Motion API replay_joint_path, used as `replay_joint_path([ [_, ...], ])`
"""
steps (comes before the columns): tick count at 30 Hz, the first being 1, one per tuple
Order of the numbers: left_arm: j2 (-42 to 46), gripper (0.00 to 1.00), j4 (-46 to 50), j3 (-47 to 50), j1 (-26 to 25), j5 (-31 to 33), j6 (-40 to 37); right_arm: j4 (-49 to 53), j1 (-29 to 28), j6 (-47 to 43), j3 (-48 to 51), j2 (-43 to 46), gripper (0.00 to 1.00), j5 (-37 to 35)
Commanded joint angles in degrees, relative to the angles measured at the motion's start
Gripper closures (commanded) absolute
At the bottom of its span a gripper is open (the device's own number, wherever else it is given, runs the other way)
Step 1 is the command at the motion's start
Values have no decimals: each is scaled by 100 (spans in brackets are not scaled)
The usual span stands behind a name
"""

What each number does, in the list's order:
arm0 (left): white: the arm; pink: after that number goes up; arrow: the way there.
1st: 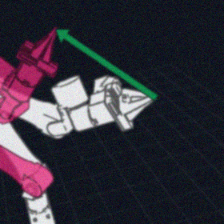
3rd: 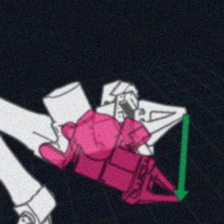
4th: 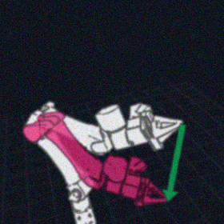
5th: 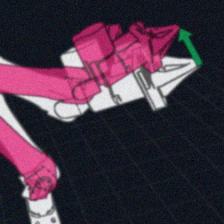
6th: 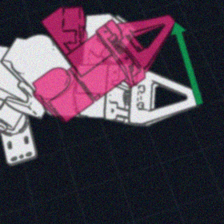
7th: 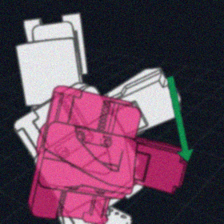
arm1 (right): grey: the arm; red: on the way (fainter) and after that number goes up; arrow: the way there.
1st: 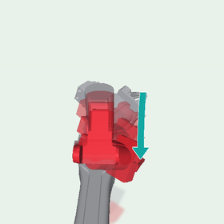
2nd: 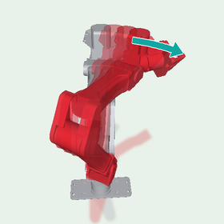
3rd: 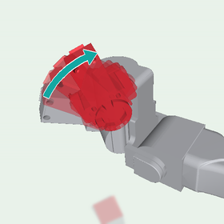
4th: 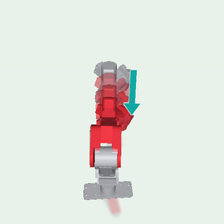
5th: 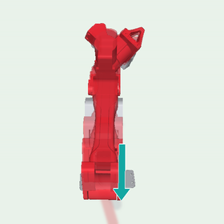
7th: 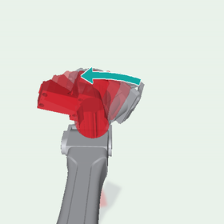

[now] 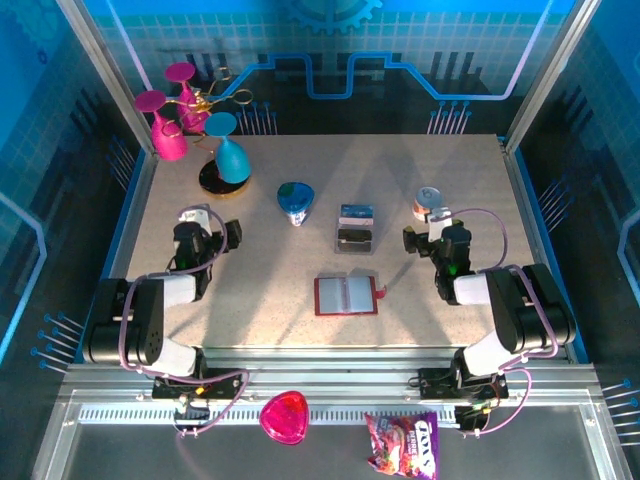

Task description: Take the credit cards out of the card holder

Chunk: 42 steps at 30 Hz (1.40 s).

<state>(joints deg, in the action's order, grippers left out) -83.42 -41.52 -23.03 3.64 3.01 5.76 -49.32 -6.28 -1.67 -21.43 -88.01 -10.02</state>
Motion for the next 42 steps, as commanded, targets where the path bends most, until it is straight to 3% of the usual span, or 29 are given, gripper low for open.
replay_joint_path([
  [1, -151, 1, -789, 106, 41, -548, -242, -349, 86, 96, -55, -32, 0, 53],
  [5, -584, 1, -1808, 419, 31, -501, -226, -364, 81, 80, -45, -31, 0, 24],
  [11, -536, 1, -1111, 103, -323, -3, -552, -327, 90, 104, -64, -32, 0, 57],
  [42, -544, 1, -1135, 110, -329, 3, -558, -316, 91, 105, -61, -32, 0, 63],
])
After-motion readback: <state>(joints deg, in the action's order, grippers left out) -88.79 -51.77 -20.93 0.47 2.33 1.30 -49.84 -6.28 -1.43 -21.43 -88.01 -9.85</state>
